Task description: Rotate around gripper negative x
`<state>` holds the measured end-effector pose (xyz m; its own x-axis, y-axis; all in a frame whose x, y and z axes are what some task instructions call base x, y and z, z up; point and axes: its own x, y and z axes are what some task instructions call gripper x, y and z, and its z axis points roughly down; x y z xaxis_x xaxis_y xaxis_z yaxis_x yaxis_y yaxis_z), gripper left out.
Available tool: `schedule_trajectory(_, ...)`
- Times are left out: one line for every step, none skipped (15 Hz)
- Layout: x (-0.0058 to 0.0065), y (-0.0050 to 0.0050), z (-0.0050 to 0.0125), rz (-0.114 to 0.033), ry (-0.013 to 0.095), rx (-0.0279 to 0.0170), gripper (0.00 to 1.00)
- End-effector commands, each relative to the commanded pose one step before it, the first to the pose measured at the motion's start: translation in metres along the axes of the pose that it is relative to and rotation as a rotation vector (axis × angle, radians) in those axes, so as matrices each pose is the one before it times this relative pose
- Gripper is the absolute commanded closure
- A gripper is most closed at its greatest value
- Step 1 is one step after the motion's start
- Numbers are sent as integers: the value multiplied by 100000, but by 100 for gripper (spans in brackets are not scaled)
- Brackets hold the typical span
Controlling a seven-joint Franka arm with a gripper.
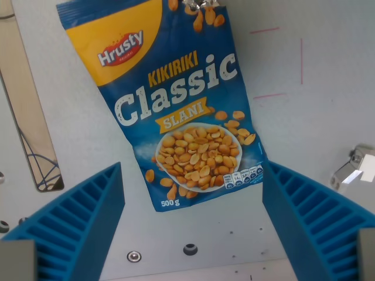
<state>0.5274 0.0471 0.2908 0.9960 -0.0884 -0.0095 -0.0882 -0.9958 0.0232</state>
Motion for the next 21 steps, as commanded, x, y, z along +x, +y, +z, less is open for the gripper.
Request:
schedule_trajectory(-3, -188, -234, 710, 271, -13346, 0)
schedule_trajectory(0, 0, 0, 0, 0, -1333, 0)
schedule_trajectory(0, 0, 0, 0, 0, -1333, 0)
schedule_trajectory(0, 0, 0, 0, 0, -1333, 0)
schedule_trajectory(0, 0, 0, 0, 0, -1333, 0)
schedule_trajectory(0, 0, 0, 0, 0, -1333, 0)
schedule_trajectory(0, 0, 0, 0, 0, -1333, 0)
schedule_trajectory(0, 0, 0, 0, 0, -1333, 0)
schedule_trajectory(0, 0, 0, 0, 0, -1333, 0)
schedule_trajectory(0, 0, 0, 0, 0, -1333, 0)
schedule_trajectory(0, 0, 0, 0, 0, -1333, 0)
schedule_trajectory(0, 0, 0, 0, 0, -1333, 0)
schedule_trajectory(0, 0, 0, 0, 0, -1333, 0)
schedule_trajectory(0, 0, 0, 0, 0, -1333, 0)
schedule_trajectory(0, 0, 0, 0, 0, -1333, 0)
schedule_trajectory(0, 0, 0, 0, 0, -1333, 0)
schedule_trajectory(0, 0, 0, 0, 0, -1333, 0)
schedule_trajectory(0, 0, 0, 0, 0, -1333, 0)
schedule_trajectory(0, 0, 0, 0, 0, -1333, 0)
schedule_trajectory(0, 0, 0, 0, 0, -1333, 0)
schedule_trajectory(0, 0, 0, 0, 0, -1333, 0)
